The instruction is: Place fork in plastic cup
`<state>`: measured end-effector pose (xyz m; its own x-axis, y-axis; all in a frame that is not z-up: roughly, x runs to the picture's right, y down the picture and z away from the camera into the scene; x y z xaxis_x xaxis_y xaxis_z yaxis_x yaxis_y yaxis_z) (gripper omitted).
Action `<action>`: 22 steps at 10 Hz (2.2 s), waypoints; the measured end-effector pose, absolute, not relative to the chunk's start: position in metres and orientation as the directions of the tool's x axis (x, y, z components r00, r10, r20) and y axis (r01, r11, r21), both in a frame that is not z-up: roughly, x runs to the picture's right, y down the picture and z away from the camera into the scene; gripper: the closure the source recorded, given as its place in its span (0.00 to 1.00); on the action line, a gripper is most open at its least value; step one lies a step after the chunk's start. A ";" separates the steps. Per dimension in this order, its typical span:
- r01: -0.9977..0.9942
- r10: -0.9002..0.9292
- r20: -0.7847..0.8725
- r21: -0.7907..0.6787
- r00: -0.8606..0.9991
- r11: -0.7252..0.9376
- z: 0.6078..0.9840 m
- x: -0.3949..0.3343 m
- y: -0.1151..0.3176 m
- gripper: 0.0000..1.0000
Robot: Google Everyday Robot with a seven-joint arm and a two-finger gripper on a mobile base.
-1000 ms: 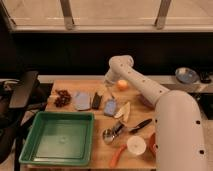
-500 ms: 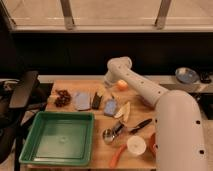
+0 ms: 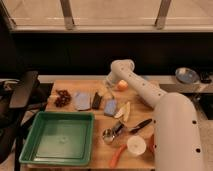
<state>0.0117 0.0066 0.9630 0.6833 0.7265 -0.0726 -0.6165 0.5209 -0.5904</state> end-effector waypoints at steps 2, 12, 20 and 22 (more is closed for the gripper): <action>-0.637 0.747 -0.087 -0.593 0.659 0.492 0.973 0.023 0.005 0.34; -0.672 0.785 -0.137 -0.617 0.604 0.410 1.000 0.041 0.021 0.38; -0.668 0.776 -0.148 -0.622 0.613 0.408 1.005 0.041 0.029 1.00; -0.663 0.771 -0.150 -0.626 0.619 0.411 1.002 0.040 0.030 1.00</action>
